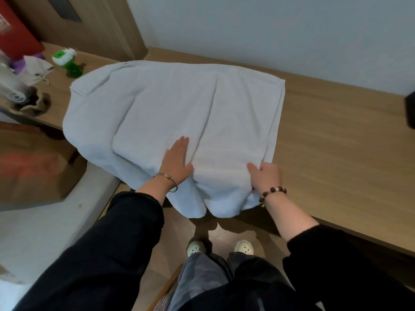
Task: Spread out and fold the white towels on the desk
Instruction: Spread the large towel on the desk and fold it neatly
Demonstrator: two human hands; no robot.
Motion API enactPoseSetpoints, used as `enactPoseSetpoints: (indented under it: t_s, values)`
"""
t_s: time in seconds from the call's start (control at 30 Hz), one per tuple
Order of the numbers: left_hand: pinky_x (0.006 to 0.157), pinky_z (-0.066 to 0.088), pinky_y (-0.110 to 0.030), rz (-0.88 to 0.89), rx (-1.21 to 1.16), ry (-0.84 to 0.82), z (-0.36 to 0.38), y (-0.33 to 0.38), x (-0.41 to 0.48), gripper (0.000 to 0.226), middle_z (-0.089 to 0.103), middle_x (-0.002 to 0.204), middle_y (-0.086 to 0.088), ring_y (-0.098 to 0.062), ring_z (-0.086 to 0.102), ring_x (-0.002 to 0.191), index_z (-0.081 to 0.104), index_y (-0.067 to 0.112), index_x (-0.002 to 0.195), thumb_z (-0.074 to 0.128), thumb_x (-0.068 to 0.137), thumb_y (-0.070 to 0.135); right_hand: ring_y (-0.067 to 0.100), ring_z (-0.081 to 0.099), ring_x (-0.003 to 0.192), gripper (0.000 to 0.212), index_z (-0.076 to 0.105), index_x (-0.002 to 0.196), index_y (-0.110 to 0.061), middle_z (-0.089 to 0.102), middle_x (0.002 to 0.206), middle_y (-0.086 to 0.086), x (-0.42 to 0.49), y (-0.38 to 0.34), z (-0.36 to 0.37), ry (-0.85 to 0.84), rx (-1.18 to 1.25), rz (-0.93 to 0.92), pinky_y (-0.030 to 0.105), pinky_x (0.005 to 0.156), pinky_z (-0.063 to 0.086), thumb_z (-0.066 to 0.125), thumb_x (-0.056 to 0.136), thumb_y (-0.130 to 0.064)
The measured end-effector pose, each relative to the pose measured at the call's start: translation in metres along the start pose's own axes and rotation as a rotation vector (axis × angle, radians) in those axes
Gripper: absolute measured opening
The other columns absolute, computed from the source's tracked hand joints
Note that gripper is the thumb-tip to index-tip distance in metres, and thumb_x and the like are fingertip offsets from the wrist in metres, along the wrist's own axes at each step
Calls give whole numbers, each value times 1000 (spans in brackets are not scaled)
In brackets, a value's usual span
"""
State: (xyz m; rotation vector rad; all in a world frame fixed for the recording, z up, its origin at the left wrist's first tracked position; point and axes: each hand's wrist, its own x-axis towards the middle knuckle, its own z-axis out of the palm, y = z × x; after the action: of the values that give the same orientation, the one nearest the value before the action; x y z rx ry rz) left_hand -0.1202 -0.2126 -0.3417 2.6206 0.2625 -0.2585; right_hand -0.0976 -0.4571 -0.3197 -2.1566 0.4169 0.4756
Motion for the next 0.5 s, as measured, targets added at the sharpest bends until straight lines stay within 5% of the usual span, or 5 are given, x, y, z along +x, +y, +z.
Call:
enactPoseSetpoints:
  t_s: [0.13,0.23,0.33,0.4,0.5]
  values:
    - [117,1,-35,47,40,8,-4,-20,1,71,8,158,-5,-18,3,146,19,15,150,49,86,5,27,58,77,24,67,84,1,68,92,17,6,23,-21,132,-61,52,24,64,39,58,90,-21]
    - [118,2,-35,70,106,-8,-11,-34,7,68,9,158,-6,-20,2,146,24,14,148,43,85,-2,20,59,59,24,61,68,-5,65,69,8,14,23,-32,-132,-124,97,17,46,45,63,87,-20]
    - [116,5,-35,-21,50,27,-12,-26,20,55,15,157,-8,-22,6,146,34,10,144,39,91,-1,31,69,70,23,61,74,-6,69,75,14,20,13,-36,-301,11,199,38,70,59,65,87,-24]
    - [115,8,-40,-95,87,59,-7,-14,28,47,14,157,-8,-22,7,145,33,12,144,38,97,14,34,69,70,29,59,68,-3,69,78,20,25,13,-37,-225,-10,166,45,71,59,60,89,-22]
    - [115,3,-45,-151,219,8,4,-11,30,53,-1,159,0,-19,-4,146,14,22,151,30,101,32,31,63,57,34,55,58,-3,64,63,18,30,22,-44,-38,-167,104,32,52,49,55,88,-19]
